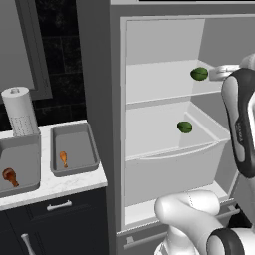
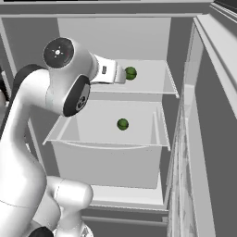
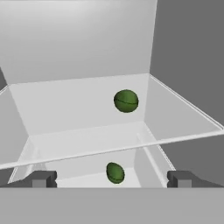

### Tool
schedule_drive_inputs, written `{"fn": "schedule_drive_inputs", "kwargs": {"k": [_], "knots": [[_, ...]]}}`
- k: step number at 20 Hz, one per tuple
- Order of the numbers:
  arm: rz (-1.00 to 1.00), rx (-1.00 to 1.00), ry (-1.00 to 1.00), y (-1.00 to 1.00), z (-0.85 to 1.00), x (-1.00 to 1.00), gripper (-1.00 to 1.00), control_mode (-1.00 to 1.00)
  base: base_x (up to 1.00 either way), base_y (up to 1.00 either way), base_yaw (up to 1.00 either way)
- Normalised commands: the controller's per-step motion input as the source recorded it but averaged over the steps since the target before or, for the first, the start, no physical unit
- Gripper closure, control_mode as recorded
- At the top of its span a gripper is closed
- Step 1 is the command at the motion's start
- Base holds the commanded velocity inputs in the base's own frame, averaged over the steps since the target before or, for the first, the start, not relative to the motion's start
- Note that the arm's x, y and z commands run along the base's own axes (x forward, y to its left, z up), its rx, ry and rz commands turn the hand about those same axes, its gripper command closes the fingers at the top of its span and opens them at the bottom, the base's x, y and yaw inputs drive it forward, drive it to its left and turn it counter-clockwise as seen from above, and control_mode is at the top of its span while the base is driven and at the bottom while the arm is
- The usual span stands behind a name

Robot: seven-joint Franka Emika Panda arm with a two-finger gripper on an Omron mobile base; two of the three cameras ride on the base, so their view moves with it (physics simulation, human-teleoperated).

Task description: Place one avocado and one chicken drumstick in each tupperware on the nearby counter, to pack two identical lunches.

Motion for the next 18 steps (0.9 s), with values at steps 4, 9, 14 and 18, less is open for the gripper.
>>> {"fn": "schedule_drive_inputs", "kwargs": {"k": [4,9,14,18], "knots": [[0.00,0.00,0.00,-0.03,-0.02,0.48,-1.00,-1.00,0.00,0.00,0.00],[0.00,0.00,0.00,-0.07,-0.12,0.47,-1.00,-1.00,0.00,0.00,0.00],[0.00,0.00,0.00,-0.20,-0.11,0.44,-1.00,-1.00,0.00,0.00,0.00],[0.01,0.00,0.00,-0.20,-0.16,0.39,-1.00,-1.00,0.00,0.00,0.00]]}}
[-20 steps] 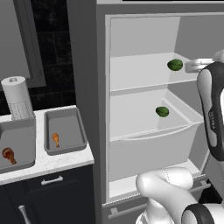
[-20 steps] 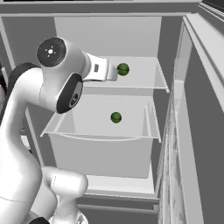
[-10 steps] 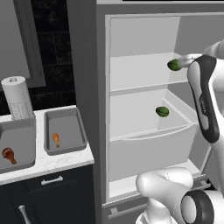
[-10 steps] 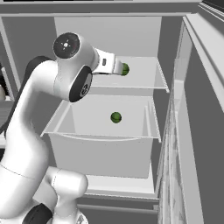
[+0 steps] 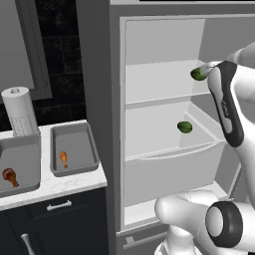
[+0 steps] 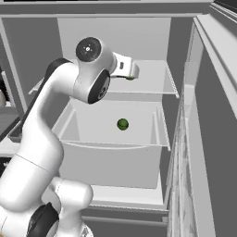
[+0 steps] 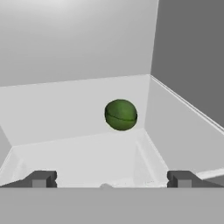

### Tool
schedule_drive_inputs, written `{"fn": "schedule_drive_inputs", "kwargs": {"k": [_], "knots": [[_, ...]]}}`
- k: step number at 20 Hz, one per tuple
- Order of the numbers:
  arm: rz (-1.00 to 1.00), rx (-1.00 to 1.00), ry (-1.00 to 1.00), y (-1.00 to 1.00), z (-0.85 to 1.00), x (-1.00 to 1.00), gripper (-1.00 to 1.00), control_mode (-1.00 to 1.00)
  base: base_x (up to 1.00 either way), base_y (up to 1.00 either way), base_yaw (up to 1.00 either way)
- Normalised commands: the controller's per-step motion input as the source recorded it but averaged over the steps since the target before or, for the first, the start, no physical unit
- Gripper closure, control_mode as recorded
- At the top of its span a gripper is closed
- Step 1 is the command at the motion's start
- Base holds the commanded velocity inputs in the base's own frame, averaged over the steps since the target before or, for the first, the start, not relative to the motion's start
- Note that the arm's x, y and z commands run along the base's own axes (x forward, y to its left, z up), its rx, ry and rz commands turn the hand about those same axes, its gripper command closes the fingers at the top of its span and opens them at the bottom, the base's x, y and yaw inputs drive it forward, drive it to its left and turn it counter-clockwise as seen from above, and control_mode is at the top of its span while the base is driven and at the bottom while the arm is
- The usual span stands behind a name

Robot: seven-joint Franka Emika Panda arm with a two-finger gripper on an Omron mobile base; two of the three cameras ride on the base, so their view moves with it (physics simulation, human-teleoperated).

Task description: Place one avocado and one chicken drumstick in each tupperware on the nearby counter, to pack two identical lunches.

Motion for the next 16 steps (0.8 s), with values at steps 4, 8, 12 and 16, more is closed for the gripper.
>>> {"fn": "schedule_drive_inputs", "kwargs": {"k": [4,8,12,16], "knots": [[0.00,0.00,0.02,-0.07,-0.14,0.35,-1.00,-1.00,0.00,0.00,0.00],[0.00,0.00,0.02,-0.02,-0.10,0.31,-1.00,-1.00,0.00,0.00,0.00],[0.00,0.00,0.03,0.00,-0.07,0.33,-1.00,-1.00,0.00,0.00,0.00],[0.00,0.00,0.02,0.00,-0.01,0.37,-1.00,-1.00,0.00,0.00,0.00]]}}
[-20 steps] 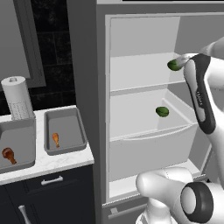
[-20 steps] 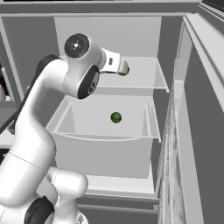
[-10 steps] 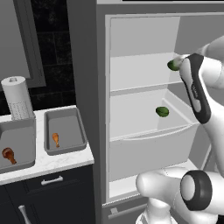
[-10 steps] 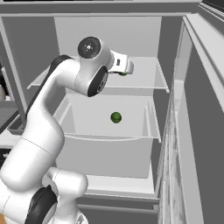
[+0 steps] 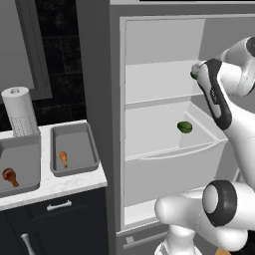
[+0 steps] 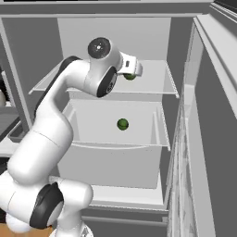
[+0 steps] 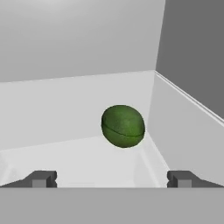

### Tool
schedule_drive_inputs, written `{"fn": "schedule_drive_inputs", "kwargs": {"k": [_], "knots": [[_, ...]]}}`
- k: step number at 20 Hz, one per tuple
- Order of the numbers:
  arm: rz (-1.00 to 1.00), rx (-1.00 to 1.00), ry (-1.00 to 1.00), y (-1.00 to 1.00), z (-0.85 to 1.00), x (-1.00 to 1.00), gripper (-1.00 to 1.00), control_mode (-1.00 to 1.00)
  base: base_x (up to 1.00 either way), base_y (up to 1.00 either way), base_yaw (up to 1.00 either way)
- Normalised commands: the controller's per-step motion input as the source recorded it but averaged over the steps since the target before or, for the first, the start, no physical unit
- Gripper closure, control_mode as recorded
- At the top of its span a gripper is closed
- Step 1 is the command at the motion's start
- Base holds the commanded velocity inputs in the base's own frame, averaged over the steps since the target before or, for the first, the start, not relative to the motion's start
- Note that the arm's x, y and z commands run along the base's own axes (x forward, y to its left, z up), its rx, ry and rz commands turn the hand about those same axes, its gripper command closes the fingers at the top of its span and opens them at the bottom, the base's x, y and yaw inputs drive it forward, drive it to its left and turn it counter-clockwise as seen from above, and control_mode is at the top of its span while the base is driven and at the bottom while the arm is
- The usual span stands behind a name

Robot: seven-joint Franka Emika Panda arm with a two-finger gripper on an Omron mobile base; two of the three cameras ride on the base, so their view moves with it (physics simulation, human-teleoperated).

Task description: Place one avocado and one chicken drumstick in each tupperware on the nearby counter, to pack two identical lunches.

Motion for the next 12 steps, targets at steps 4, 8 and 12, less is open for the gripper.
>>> {"fn": "schedule_drive_inputs", "kwargs": {"k": [4,8,12], "knots": [[0.00,0.00,0.04,-0.07,0.00,0.40,-1.00,-1.00,0.00,0.00,0.00],[0.02,0.00,0.00,-0.23,-0.08,0.30,-1.00,-1.00,0.00,0.00,0.00],[0.02,0.00,0.00,-0.17,-0.21,0.29,-1.00,-1.00,0.00,0.00,0.00]]}}
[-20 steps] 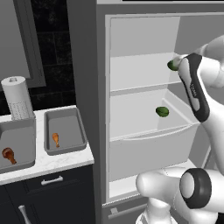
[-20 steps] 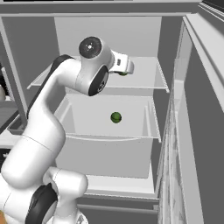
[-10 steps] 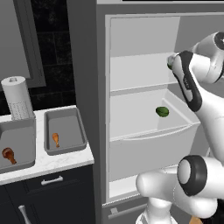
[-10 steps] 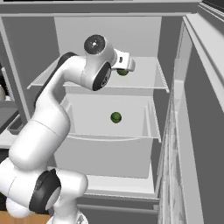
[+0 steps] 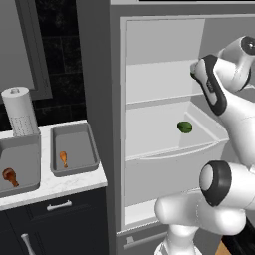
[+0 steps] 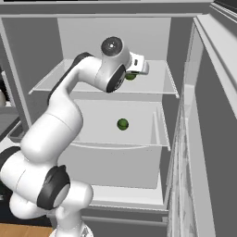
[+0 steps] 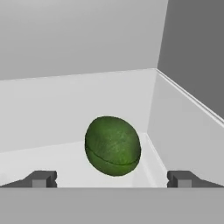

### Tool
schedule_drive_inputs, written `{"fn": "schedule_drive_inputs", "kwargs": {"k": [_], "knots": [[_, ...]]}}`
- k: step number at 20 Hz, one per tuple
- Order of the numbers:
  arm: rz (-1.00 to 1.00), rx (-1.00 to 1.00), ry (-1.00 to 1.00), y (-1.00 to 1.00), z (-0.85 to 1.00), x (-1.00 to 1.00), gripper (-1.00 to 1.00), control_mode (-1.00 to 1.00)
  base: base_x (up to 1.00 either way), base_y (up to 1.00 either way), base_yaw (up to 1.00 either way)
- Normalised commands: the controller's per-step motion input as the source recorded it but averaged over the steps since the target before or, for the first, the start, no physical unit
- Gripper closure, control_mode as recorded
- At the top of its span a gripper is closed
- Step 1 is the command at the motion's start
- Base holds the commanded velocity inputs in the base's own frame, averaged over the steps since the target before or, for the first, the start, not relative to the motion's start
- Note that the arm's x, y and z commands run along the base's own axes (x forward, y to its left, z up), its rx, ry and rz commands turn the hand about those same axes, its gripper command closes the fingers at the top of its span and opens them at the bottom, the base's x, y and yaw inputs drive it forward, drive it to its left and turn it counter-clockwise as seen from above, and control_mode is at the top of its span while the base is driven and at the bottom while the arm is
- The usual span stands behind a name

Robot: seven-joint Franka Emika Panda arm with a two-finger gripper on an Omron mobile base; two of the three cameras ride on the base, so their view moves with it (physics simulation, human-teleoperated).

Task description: Place one avocado and one chicken drumstick in each tupperware on the nearby counter, to pack two identical lunches.

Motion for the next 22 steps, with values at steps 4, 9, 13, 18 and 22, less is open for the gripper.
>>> {"fn": "schedule_drive_inputs", "kwargs": {"k": [4,9,13,18,22], "knots": [[0.00,0.00,0.00,-0.08,-0.15,0.34,-1.00,-1.00,0.00,0.00,0.00],[0.00,0.00,0.00,-0.04,-0.05,0.38,-1.00,-1.00,0.00,0.00,0.00],[0.00,0.00,0.00,-0.02,-0.06,0.38,-1.00,-1.00,0.00,0.00,0.00],[0.00,0.00,0.00,-0.07,-0.05,0.32,-1.00,-1.00,0.00,0.00,0.00],[0.00,0.00,0.00,-0.01,-0.15,0.01,-1.00,-1.00,0.00,0.00,0.00]]}}
